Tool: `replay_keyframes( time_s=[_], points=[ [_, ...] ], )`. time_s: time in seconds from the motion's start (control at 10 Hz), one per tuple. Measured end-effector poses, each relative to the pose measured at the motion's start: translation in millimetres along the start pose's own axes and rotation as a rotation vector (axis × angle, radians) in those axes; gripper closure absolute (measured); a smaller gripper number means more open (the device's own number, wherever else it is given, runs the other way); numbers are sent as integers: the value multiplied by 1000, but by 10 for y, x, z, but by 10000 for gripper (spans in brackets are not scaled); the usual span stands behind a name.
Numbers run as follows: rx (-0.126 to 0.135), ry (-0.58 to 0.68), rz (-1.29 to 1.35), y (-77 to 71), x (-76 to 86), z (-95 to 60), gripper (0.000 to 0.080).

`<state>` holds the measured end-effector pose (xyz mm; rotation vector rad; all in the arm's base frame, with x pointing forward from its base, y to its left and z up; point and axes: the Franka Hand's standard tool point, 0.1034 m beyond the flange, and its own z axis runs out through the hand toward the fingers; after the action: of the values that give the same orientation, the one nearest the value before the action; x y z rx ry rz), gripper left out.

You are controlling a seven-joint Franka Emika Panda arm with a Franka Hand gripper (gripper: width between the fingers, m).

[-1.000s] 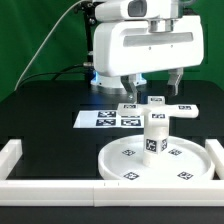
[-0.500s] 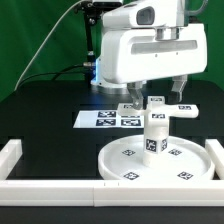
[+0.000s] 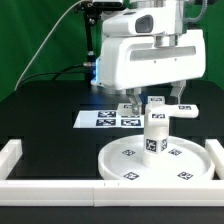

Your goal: Assemble round table

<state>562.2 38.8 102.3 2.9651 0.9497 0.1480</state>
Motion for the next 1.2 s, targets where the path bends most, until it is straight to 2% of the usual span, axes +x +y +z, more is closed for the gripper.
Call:
replay_keyframes(
  time_s=[0.1, 0.3, 0.7, 0.9, 1.2],
  points=[
    [0, 0, 14, 1, -1, 0, 151],
    [0, 1, 104, 2, 1, -1, 364],
    [-2, 7, 380, 4, 11, -4, 364],
    [-11, 19, 682, -2, 6, -5, 364],
    [-4, 6, 1115, -5, -9, -10, 364]
  ],
)
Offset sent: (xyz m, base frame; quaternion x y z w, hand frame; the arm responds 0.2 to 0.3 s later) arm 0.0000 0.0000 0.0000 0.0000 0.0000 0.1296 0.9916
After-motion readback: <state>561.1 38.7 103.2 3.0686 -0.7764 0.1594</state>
